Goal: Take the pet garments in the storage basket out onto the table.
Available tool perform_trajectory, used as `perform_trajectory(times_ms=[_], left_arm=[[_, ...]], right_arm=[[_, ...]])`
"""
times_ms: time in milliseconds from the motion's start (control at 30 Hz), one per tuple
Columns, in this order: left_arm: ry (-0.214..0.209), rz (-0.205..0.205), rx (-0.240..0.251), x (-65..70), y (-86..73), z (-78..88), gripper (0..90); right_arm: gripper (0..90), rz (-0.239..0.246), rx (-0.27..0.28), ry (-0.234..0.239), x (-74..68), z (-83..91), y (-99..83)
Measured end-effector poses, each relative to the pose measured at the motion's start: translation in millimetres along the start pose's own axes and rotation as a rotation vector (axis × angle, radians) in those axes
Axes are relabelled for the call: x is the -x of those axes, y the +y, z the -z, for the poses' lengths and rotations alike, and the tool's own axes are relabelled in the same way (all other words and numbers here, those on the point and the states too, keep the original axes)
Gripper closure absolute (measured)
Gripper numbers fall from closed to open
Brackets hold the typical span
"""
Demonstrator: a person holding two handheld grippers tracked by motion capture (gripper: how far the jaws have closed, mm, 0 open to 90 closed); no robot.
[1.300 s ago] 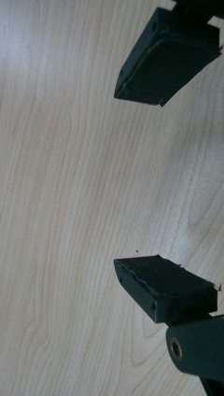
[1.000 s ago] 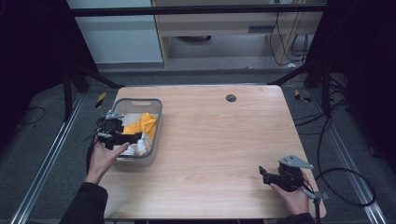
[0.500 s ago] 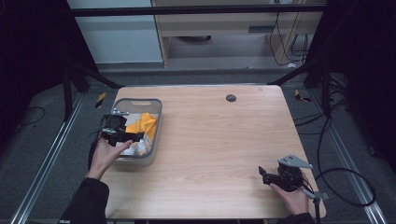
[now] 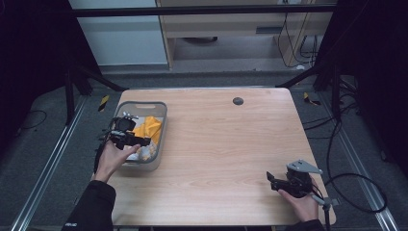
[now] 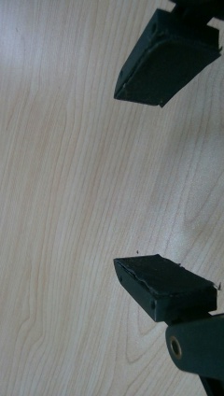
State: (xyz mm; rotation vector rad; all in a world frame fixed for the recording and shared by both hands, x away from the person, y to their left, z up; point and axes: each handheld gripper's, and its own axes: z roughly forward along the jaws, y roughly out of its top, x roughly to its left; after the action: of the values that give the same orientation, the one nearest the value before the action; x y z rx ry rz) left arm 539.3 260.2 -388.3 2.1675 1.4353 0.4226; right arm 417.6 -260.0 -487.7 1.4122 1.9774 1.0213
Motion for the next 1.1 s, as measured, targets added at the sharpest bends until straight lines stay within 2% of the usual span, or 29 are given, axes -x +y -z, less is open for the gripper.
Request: perform_trajectory(times_ms=[333, 667, 867, 933, 1067, 1100], left_arm=[[-0.015, 0.013, -0.036, -0.4, -2.4, -9.4, 36.4], [-0.027, 0.007, -0.067, 3.5, -2.6, -17.7, 45.2], [-0.015, 0.004, -0.087, 5.9, -2.6, -23.6, 52.1], [-0.023, 0.004, -0.096, 6.2, -2.5, -25.2, 55.2], [-0.018, -0.012, -0.115, 7.0, -2.9, -28.7, 60.4], [-0.017, -0.013, -0.117, 6.8, -3.0, -29.2, 64.5]], right_arm=[[16.3, 0.001, -0.007, 0.003, -0.3, -0.7, -0.2], [16.4, 0.003, -0.011, 0.006, -0.9, -1.3, -0.4], [16.4, 0.002, -0.017, 0.010, -1.4, -1.7, -0.6], [16.4, 0.001, -0.017, 0.011, -1.4, -1.6, -0.6], [16.4, 0.003, -0.019, 0.011, -1.4, -1.8, -0.7], [16.4, 0.004, -0.020, 0.012, -1.5, -2.0, -0.7]])
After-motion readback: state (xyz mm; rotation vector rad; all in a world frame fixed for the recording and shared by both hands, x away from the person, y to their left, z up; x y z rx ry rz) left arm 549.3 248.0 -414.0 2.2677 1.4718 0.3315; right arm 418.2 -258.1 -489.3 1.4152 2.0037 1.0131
